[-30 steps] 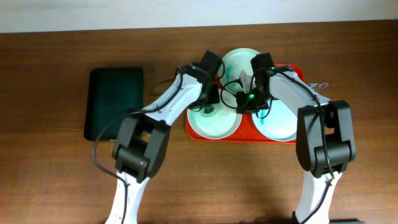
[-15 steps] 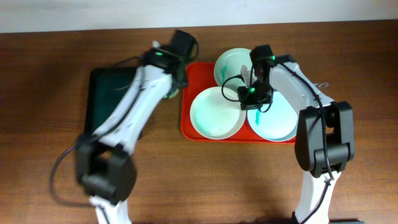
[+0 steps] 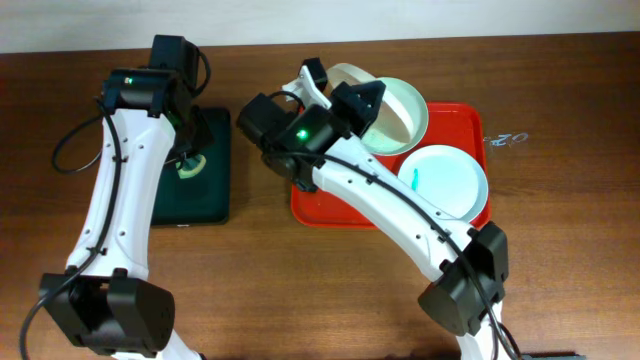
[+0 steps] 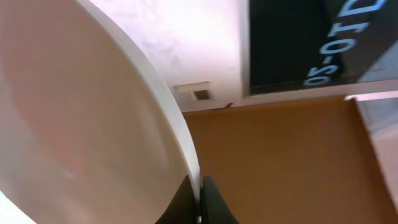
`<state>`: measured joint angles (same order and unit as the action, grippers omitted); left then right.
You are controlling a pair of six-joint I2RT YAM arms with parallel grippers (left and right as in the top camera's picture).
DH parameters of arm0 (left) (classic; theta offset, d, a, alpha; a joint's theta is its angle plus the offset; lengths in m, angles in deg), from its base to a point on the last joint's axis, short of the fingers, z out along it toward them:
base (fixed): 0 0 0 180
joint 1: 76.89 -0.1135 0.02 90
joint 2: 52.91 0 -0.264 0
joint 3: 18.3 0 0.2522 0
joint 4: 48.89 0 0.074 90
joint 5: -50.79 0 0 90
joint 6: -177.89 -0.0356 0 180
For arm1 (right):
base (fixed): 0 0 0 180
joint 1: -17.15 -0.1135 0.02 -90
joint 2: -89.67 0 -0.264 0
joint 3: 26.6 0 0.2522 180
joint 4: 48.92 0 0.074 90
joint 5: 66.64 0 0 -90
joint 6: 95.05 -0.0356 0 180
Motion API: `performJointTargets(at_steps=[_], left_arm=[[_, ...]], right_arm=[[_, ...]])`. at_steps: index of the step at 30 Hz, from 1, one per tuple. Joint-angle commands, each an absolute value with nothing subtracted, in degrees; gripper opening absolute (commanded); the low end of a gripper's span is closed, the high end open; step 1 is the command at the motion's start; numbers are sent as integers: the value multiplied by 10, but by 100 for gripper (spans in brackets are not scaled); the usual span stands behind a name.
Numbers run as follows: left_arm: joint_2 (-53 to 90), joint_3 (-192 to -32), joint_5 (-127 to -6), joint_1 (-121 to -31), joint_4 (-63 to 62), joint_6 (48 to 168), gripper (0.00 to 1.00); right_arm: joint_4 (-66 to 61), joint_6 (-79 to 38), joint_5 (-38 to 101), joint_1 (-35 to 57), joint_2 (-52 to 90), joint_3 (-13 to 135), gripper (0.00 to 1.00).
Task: Clean dirty plates on tray and stack at the side
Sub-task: 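Lift the white plate with the right gripper and place it right of the tray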
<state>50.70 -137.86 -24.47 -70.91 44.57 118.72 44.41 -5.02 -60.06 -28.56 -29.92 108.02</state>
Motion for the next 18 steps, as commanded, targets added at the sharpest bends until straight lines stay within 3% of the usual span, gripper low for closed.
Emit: performJointTargets(at_steps=[1,3,5,7,9,12,15,18], left_arm=[[510,-1368,-248,-711,442,1176,0],[510,-1367,-248,-711,438,1176,0],[510,-1366,-248,-711,438,1175,0],[510,-1353,-242,-711,428,1175,0],[511,-1330,-242,-711,416,1176,0],[511,-1325,-245,-711,409,1176,0],[511,-1325,-245,-710,404,1176,0],[511,-1325,-245,-710,404,1176,0]], right_arm=[[445,-78,-505,-267,-287,1091,4],[399,-87,-134,-171,-291,1073,4],[389,-79,242,-6,-312,1052,4],[391,-79,469,163,-327,1052,4],[387,-79,481,322,-338,1050,4],[341,-79,476,485,-365,1050,4],[326,-79,449,569,-406,1050,4],[318,-81,422,592,-451,1047,4]])
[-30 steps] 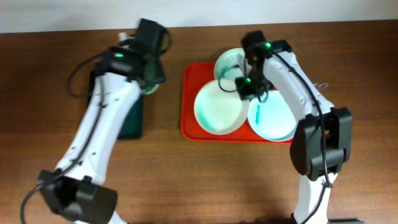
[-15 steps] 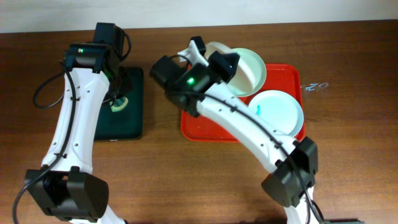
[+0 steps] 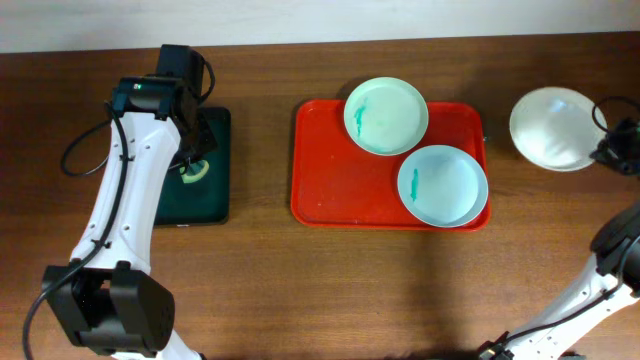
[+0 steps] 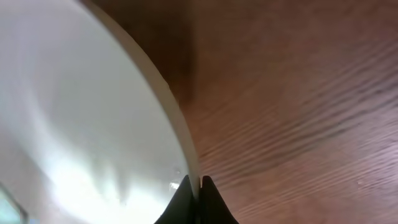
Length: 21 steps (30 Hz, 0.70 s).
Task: Clean dirty plates on tray and stack at the side
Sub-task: 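Lift the white plate with the right gripper and place it right of the tray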
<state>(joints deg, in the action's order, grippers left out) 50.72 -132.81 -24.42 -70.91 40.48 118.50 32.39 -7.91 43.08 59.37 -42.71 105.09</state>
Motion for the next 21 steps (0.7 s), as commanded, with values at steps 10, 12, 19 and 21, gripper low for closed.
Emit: performJointTargets(at_steps=[10,12,19,21], left_arm=[[511,-1325,-251,-710,404,1176,0],[511,-1325,-251,-710,403,1176,0],[511,-1325,-251,-710,404,1176,0],[511,-1325,-251,-710,404,1176,0]], right_arm=[[484,-26,536,538,-445,1287,98],[489,28,619,488,-445,1297,99],[217,44,259,142,-473,1143,99],[163,36,250,126,-475,1099,98]])
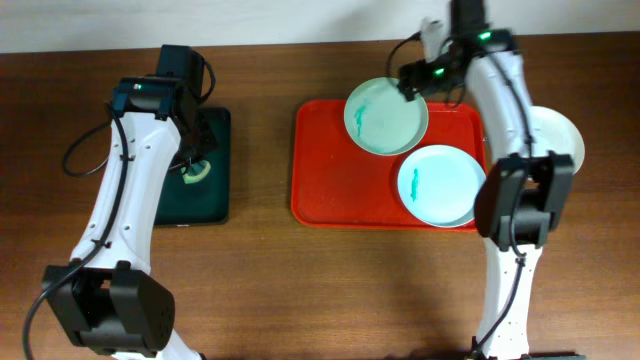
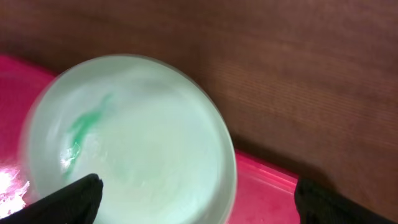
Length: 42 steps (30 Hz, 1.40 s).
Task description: Clean dirty plates on tray and stack at the side
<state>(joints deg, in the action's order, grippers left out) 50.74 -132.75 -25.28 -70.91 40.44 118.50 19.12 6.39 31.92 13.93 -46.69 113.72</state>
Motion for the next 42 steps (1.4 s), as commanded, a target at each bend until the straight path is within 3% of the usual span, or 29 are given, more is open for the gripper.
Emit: performJointTargets(at_steps=[1,3,5,7,8,9,13,15,16,19,22,24,26,29,33,34,36,40,42], left_arm=[[511,-1325,-251,-710,404,1176,0],[511,-1325,-260,-710,404,1176,0],[511,-1325,-260,-710,404,1176,0],[511,-1325,-260,-710,404,1176,0],[511,-1325,-260,-710,404,1176,0],[511,-1325,-260,-710,404,1176,0],[511,-1325,-260,-710,403,1176,0],[511,-1325,-260,-710,401,1176,0],[511,-1325,-261,-710,396,1176,0],[511,-1325,-268,-710,395,1175,0],[512,-1325,-413,-709,370,1075,0],[512,-1324,-431,-696,365,1073,0],[512,-1324,-430,-666,364,1073,0],[512,-1324,-427,-638,364,1073,0],[512,-1313,-429,-591,332,1076,0],[512,-1296,-429,-577,307,1091,0],[512,-1258,-447,-558,248,1106,0],[521,-1145,-505,-526,27,1123,0],[540,-1127,-506,-525,-16,1173,0]], right_arm=[[145,30,250,126,-476,1082,85],[113,19,250,131,-476,1046,82],[113,19,250,134,-476,1039,71],[108,19,250,135,-477,1033,71],[106,19,253,135,-477,1030,64],[106,19,261,135,-477,1030,51],[114,19,290,135,-477,1030,34],[132,19,352,133,-477,1030,7],[142,19,377,133,-477,1030,4],[217,19,434,133,-476,1031,4],[318,21,505,131,-476,1030,4],[358,46,506,118,-476,1030,4],[365,51,452,90,-476,1021,27],[363,2,410,76,-477,1018,35],[366,-28,411,70,-477,1007,32],[358,-28,410,69,-477,997,27],[351,-29,411,70,-477,987,4],[341,-43,437,69,-477,986,4],[336,-43,437,69,-477,986,4]])
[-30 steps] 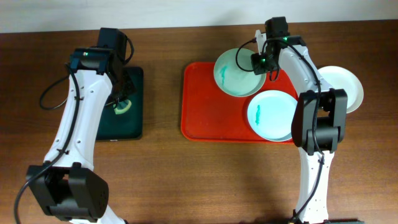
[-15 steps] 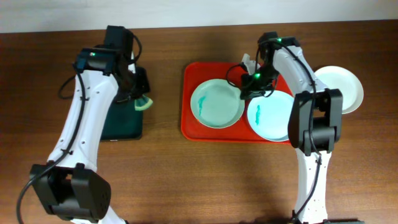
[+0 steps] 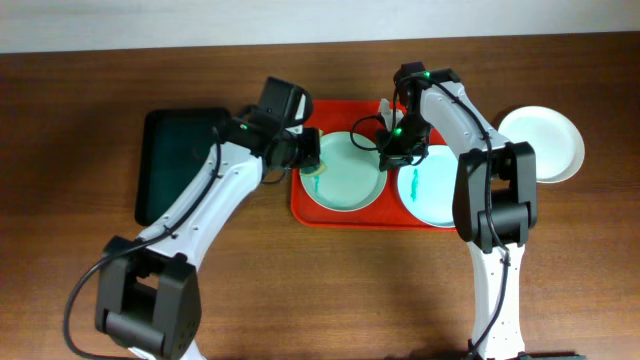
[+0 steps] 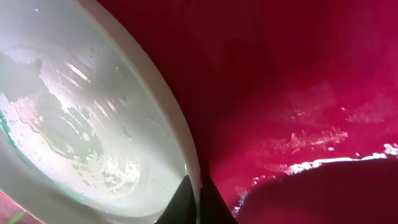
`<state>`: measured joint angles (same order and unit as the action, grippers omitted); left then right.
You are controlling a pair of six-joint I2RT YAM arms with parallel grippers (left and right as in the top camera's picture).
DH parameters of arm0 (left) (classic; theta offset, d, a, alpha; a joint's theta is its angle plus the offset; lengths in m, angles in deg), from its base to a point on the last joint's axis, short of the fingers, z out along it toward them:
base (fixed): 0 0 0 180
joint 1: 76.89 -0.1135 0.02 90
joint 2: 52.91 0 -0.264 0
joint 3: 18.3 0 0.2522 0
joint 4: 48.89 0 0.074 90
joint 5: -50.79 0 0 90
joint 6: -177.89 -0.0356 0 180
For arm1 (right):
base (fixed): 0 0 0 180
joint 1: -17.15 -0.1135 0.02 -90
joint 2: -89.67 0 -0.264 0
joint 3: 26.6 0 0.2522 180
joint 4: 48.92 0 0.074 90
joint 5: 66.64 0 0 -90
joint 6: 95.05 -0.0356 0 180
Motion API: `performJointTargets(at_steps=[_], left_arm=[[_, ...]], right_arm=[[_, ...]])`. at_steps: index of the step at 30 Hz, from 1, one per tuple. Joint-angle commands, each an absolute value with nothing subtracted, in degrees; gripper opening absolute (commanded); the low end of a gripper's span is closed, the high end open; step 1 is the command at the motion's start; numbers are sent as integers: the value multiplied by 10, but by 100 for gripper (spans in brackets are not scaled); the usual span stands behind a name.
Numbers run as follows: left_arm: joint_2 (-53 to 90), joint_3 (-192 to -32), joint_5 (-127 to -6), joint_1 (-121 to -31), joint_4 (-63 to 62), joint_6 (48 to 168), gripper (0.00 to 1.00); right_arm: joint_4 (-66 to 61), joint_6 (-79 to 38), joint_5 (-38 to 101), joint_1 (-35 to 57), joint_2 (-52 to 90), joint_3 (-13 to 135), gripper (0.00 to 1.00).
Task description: Clean dirty plates on tray and stack at the side
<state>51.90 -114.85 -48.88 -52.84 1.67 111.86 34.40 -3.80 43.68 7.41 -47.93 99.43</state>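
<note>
A pale green plate lies on the left part of the red tray, wet and smeared. My right gripper is shut on its right rim. The right wrist view shows that rim pinched between the fingertips, right gripper, plate, tray. My left gripper is at the plate's left edge, shut on a small green and white sponge. A second plate with a green streak lies on the tray's right. A clean white plate rests on the table to the right.
A dark green mat lies on the table at the left, with nothing on it. Both arms cross over the tray. The brown table stretches toward the front.
The right gripper, then open over the stained plate at the tray's back, is now shut on its rim at the tray's left. The left gripper and sponge have left the mat for the plate.
First the right gripper held a white plate over the tray's left side, the left gripper at the sponge on the mat. Then that plate was at the table's right, then lay there released. Now the right gripper holds a stained plate and the sponge meets it.
</note>
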Motion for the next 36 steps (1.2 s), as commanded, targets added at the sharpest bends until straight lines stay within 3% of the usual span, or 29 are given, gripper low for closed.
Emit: performJointTargets(at_steps=[1,6,9,12,15,17,19,24,30,36], left_arm=[[561,-1126,-513,-524,-46,1188,0],[655,-1126,-551,-510,-107,1187,0],[689,-1126,-480,-511,-100,1100,0],[688,-1127,-302,-512,-70,1098,0],[672,-1160,-250,-512,-33,1086,0],[651,-1187,-308,-506,-32,1086,0],[651,-1189,-483,-505,-73,1103,0],[719,-1187,-502,-506,-116,1139,0],[729,-1209,-177,-533,-21,1075,0],[578,-1249,-176,-533,59,1116,0]], right_arm=[[329,-46,437,69,-477,986,4],[310,-56,437,69,-477,975,4],[306,-56,437,69,-477,975,4],[306,-56,437,69,-477,975,4],[306,-55,437,69,-477,975,4],[303,-55,437,69,-477,975,4],[298,-55,437,69,-477,975,4],[290,-56,437,69,-477,975,4],[291,-56,437,69,-477,975,4],[312,-56,434,69,-449,1025,4]])
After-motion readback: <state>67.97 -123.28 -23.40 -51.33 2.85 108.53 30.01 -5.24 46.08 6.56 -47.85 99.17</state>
